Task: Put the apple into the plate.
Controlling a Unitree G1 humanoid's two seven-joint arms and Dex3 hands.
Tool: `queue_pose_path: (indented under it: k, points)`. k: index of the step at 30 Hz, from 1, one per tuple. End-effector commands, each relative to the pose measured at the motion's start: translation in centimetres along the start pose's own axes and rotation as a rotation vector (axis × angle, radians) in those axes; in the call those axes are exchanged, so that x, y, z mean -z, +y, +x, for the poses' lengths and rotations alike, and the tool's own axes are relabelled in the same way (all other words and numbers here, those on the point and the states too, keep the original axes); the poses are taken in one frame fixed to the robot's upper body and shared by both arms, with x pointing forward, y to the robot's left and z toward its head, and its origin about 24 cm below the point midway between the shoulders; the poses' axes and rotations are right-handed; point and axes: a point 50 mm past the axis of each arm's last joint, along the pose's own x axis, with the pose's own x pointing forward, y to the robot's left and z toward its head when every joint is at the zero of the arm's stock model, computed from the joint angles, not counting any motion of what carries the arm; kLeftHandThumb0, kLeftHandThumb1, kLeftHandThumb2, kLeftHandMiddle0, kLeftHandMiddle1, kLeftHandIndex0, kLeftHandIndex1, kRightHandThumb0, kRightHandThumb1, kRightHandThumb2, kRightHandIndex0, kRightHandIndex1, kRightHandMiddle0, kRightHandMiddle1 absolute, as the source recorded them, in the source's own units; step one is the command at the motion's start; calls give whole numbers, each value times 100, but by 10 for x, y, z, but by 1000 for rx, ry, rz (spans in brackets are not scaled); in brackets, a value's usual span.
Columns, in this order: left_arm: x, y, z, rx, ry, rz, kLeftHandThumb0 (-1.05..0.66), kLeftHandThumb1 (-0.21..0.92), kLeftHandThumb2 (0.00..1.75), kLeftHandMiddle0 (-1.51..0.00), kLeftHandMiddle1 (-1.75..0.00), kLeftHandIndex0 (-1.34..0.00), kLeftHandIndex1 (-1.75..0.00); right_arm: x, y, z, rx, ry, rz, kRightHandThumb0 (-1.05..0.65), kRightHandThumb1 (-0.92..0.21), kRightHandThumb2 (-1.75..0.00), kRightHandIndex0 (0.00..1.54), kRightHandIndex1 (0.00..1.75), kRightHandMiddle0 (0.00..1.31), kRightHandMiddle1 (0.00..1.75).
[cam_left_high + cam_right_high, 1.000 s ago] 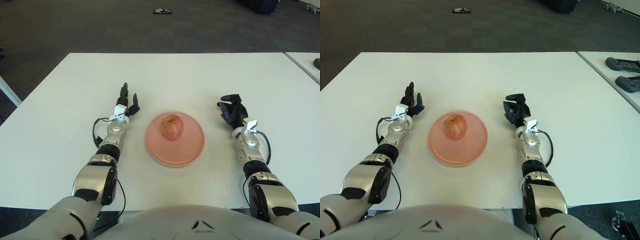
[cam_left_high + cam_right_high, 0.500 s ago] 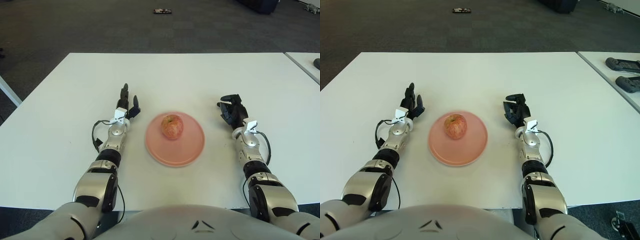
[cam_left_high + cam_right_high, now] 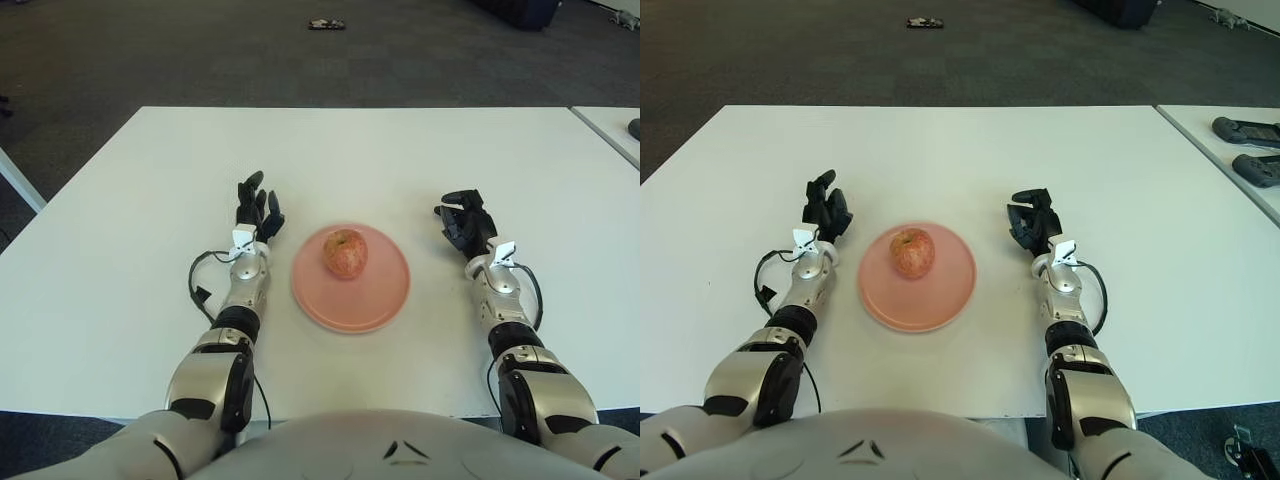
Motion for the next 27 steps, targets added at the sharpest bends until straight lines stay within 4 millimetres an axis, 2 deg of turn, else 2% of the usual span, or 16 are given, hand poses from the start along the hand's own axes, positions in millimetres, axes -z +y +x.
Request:
queue_pose_path:
  k: [1, 9, 27]
  points:
    - [19, 2, -13, -21, 87, -15, -71, 92, 63, -29, -67, -3, -120, 29, -2, -18, 8, 151, 20, -35, -92, -47, 34, 123, 25, 169]
    - [13, -4, -20, -10, 31, 13, -71, 92, 61, -29, -71, -2, -120, 29, -3, -18, 7, 151, 20, -35, -92, -47, 34, 123, 25, 169]
    - [12, -5, -23, 5, 26, 43, -73, 92, 62, -27, -70, 0, -118, 28, -4, -18, 7, 149, 20, -35, -92, -47, 34, 123, 25, 169]
